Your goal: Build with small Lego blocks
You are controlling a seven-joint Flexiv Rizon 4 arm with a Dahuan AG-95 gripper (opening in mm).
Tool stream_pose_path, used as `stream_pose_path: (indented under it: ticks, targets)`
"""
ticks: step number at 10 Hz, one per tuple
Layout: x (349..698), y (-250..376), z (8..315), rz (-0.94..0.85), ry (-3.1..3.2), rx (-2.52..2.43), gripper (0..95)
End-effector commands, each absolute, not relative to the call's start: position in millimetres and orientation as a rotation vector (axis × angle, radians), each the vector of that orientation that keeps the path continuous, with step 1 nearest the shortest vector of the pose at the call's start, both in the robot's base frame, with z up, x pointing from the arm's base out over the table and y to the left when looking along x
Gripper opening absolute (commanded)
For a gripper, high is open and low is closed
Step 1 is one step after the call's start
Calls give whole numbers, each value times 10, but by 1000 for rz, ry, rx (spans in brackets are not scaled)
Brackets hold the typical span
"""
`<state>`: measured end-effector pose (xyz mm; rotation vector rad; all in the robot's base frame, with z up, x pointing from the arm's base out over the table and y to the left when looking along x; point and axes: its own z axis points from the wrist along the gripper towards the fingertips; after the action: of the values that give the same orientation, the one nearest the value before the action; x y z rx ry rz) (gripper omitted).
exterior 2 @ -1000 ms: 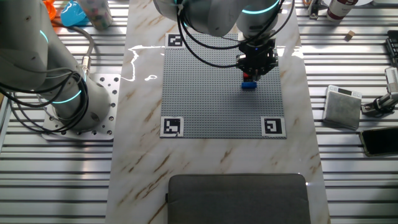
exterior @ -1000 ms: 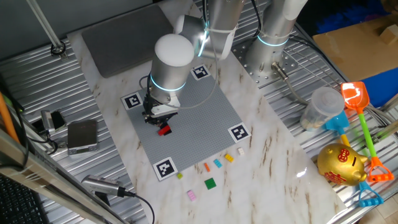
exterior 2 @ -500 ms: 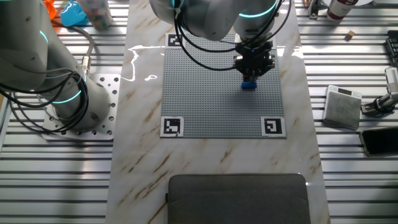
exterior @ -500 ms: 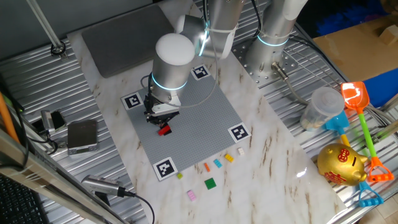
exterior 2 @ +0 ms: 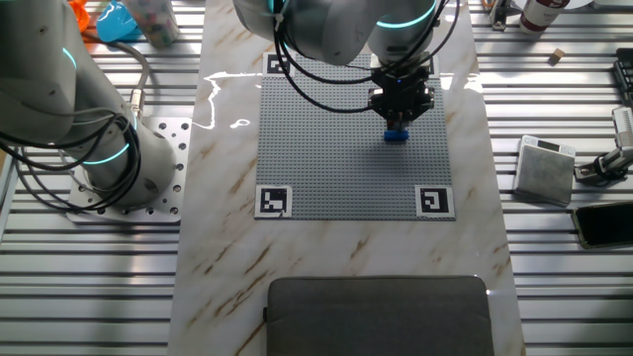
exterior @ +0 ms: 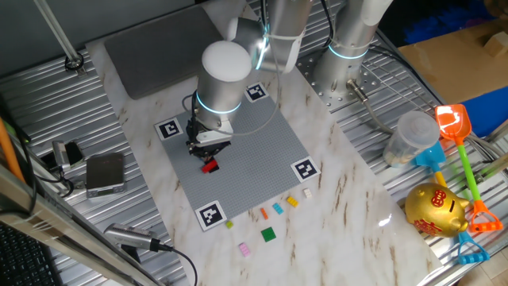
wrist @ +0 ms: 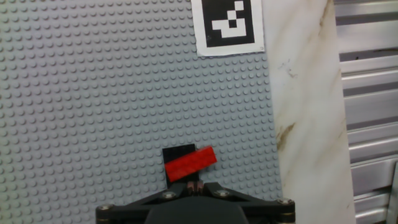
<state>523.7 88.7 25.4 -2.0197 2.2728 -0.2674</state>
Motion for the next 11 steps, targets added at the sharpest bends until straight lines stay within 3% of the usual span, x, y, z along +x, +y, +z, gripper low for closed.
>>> stream_pose_path:
  ticks: [1, 11]
  targets:
    - [5239, 886, 244, -275, 2271, -2016, 0]
    - [5234, 968, 242, -288, 2279, -2012, 0]
